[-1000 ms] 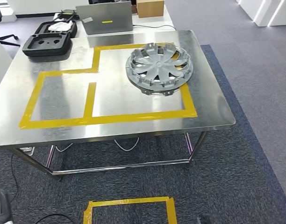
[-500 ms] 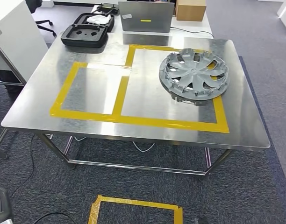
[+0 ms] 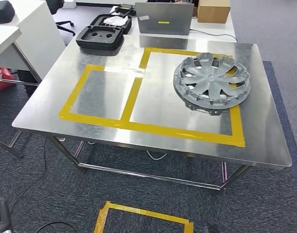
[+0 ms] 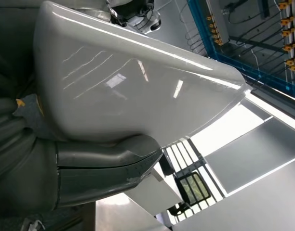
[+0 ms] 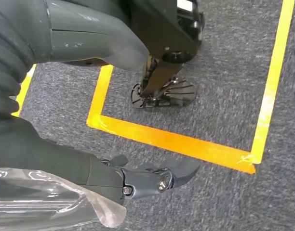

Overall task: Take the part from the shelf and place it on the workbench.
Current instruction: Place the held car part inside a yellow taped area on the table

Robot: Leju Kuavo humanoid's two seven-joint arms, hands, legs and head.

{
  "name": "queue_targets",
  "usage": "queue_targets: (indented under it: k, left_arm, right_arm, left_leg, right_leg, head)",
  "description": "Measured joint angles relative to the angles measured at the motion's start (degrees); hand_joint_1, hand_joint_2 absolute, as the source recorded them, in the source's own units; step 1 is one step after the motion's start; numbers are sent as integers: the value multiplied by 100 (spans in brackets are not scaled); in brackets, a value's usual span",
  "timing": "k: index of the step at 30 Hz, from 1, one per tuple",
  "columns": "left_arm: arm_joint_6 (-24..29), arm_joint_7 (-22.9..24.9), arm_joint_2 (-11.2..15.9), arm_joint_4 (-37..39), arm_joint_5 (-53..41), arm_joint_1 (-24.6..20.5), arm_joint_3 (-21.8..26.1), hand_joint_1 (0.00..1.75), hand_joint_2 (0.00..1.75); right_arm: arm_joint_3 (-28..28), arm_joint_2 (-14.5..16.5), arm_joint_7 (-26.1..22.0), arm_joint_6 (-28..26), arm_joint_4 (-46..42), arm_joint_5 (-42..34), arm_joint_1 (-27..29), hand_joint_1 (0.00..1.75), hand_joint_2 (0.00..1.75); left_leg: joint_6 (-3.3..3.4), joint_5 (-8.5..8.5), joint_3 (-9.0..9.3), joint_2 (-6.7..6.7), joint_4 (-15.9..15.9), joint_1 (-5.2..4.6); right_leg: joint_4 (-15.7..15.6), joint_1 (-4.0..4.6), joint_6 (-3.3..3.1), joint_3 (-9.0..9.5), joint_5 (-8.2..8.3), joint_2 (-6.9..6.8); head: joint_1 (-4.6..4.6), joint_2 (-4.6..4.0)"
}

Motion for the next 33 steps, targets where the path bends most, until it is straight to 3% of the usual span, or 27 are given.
queue_targets:
  k: [2, 3, 7, 9, 12, 13, 14, 16, 18, 19, 21, 22, 23, 24, 25, 26, 27, 29, 30, 31, 33]
  left_arm:
    - [-1, 0, 2, -1, 1, -4, -2, 175, 175]
    - [-1, 0, 3, -2, 2, -6, -3, 175, 175]
    - [-1, 0, 10, -1, 15, 20, -6, 175, 175]
    - [-1, 0, 11, -2, 19, 20, -10, 175, 175]
    - [-2, 0, 13, -1, 19, 20, -11, 175, 175]
    - [-2, 0, 15, -1, 22, 23, -12, 175, 175]
    - [-2, 0, 16, 0, 29, 25, -12, 175, 175]
    - [-2, 0, 17, 1, 42, 26, -13, 175, 175]
    - [-3, 0, 19, 2, 48, 25, -14, 175, 175]
    - [-3, 0, 20, 3, 49, 25, -15, 175, 175]
    - [-4, 1, 25, 2, 49, 16, -21, 175, 175]
    - [-4, 1, 28, 2, 48, 11, -21, 175, 175]
    - [-3, 1, 31, 1, 45, 2, -22, 175, 175]
    - [-3, 1, 34, 1, 43, -4, -22, 175, 175]
    - [-2, 0, 37, 1, 42, -3, -22, 175, 175]
    - [-2, 0, 40, 1, 42, -2, -22, 175, 175]
    - [-2, 0, 45, 1, 42, 1, -25, 175, 175]
    - [-2, 0, 60, 1, 28, 3, -34, 175, 175]
    - [-3, 0, 68, 2, 16, 4, -38, 175, 175]
    - [-3, 0, 74, 3, 4, 9, -41, 175, 175]
    - [-4, 4, 83, 15, -6, 22, -43, 175, 175]
  right_arm:
    - [0, 3, 0, 1, 1, -2, -6, 0, 175]
    - [-1, 5, 0, 2, 2, -4, -12, 0, 175]
    - [-3, 7, 1, 2, 2, -20, -54, 0, 175]
    - [-4, 7, 1, 5, 2, -26, -69, 0, 175]
    - [-4, 7, -1, 9, 3, -28, -29, 0, 175]
    - [-5, 7, -2, 10, 3, -28, -3, 0, 175]
    - [-5, 7, -5, 10, 4, -28, 19, 0, 175]
    - [-9, 7, -10, 11, 5, -28, 46, 0, 175]
    - [-20, 7, -14, 11, 6, -28, 54, 0, 175]
    - [-28, 7, -15, 12, 7, -28, 57, 0, 175]
    - [-42, 5, -19, 13, 7, -28, 44, 0, 175]
    - [-47, 5, -21, 11, 6, -28, 35, 0, 175]
    - [-53, 4, -26, 9, 6, -25, 23, 0, 175]
    - [-62, 4, -29, 8, 6, -21, 12, 0, 175]
    - [-71, 4, -28, 9, 6, -17, 9, 0, 175]
    - [-80, 4, -25, 18, 7, -14, 9, 0, 175]
    - [-88, 4, -16, 32, 7, -15, 10, 0, 175]
    - [-97, 4, -3, 70, 7, -27, 15, 0, 175]
    - [-99, 4, -1, 87, 7, -36, 14, 0, 175]
    - [-101, 4, -1, 101, 7, -46, 13, 0, 175]
    - [-116, 5, 5, 119, 11, -67, 10, 0, 175]
  left_leg:
    - [75, 236, 347, 98, -705, -43]
    - [112, 234, 451, 137, -916, -66]
    - [262, 115, 590, 90, -1108, -53]
    - [309, 93, 683, 70, -1125, -33]
    - [329, -36, 801, 39, -1125, -39]
    - [324, -96, 872, 20, -1125, -41]
    - [314, -162, 960, 2, -1125, -42]
    - [283, -317, 1141, -18, -1125, -43]
    - [227, -481, 1284, -31, -1131, -49]
    - [188, -535, 1359, -36, -1134, -48]
    - [110, -508, 1427, -39, -1000, -38]
    - [76, -387, 1354, -33, -750, -32]
    - [42, -254, 1166, -27, -393, -28]
    - [12, -176, 906, -21, 10, -23]
    - [-12, -208, 635, -17, 352, -15]
    - [-26, -403, 376, -15, 568, -6]
    - [-29, -705, 162, -14, 660, 1]
    - [-23, -1226, -113, -14, 549, 7]
    - [-15, -1244, -183, -19, 348, 7]
    - [-10, -972, -217, -42, 54, 8]
    - [2, 112, -258, -153, -510, 5]
  right_leg:
    - [-10, 11, 58, 42, -80, -43]
    - [-33, 17, 95, 60, -112, -64]
    - [61, 18, 263, 170, -126, -70]
    - [544, 10, 295, -125, -335, 42]
    - [1573, 12, 302, -891, -647, 143]
    - [1638, 13, 302, -1044, -618, 149]
    - [1502, 12, 303, -1098, -494, 150]
    - [859, 13, 296, -1024, 23, 149]
    - [408, 38, 227, -905, 343, 130]
    - [328, 56, 172, -857, 383, 121]
    - [296, 73, 63, -677, 269, 123]
    - [259, 61, 21, -566, 234, 125]
    - [220, 47, -8, -427, 191, 126]
    - [171, 35, -27, -293, 148, 129]
    - [122, 31, -39, -166, 103, 129]
    - [68, 28, -41, -46, 60, 148]
    - [15, 25, -33, 76, 7, 179]
    - [-71, 14, -6, 329, -127, 268]
    - [-94, 6, 7, 458, -212, 322]
    - [-104, -2, 15, 564, -304, 373]
    - [-77, -6, 58, 719, -502, 482]
  head:
    - [0, 0]
    - [2, 0]
    - [23, 0]
    - [52, 0]
    - [76, 0]
    - [81, 0]
    - [83, 0]
    - [86, 0]
    - [85, 0]
    - [85, 0]
    - [88, 1]
    - [82, 0]
    - [67, 0]
    - [52, 0]
    - [36, -1]
    - [29, 0]
    - [32, 0]
    - [31, 0]
    - [31, 0]
    - [26, 0]
    - [9, -1]
